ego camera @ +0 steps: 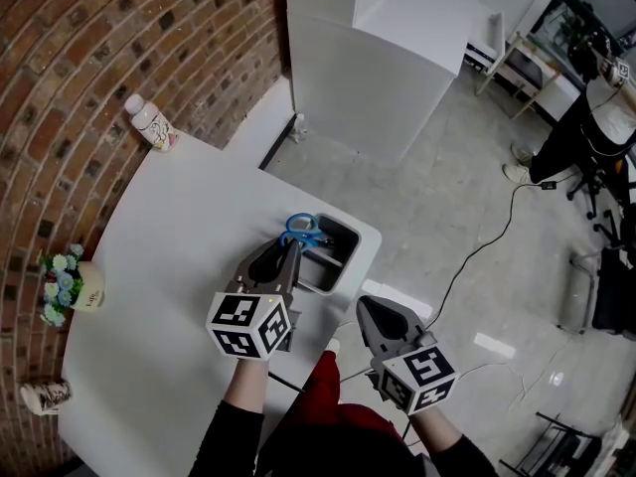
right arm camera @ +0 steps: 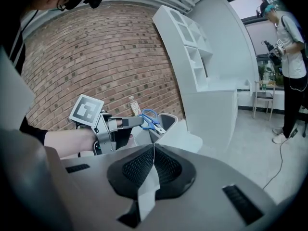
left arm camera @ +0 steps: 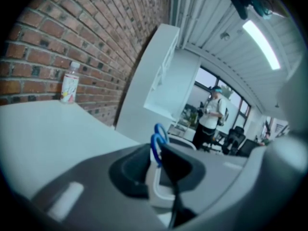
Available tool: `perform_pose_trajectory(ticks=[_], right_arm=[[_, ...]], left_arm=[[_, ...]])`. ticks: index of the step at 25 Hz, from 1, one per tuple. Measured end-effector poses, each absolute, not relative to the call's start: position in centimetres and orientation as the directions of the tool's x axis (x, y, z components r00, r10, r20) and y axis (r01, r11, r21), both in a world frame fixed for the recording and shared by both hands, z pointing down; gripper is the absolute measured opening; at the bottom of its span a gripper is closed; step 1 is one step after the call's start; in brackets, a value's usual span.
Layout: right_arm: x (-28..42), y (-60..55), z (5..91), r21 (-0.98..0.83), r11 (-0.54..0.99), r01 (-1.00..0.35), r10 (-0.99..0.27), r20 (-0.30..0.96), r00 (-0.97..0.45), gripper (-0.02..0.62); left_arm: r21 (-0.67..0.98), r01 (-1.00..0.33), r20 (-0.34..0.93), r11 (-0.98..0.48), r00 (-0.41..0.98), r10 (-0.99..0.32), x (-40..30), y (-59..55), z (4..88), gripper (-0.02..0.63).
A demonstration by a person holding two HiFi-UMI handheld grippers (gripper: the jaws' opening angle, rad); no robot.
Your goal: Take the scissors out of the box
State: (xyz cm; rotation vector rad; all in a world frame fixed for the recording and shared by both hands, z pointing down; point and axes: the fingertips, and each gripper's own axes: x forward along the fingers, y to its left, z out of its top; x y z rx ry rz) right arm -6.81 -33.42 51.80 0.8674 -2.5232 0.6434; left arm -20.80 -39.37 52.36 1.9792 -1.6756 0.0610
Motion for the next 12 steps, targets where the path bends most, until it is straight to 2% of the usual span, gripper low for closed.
perform_pose_trajectory(ticks=[12], right_arm=[[-6.75, -32.75, 51.1, -0.279, 0.689, -0.669, -0.491, 0.5, -0.714, 0.009]], left_arm=[[0.364, -0.927, 0.353, -0.09, 0.227, -0.908, -20.59, -38.81, 51.57, 0.037]])
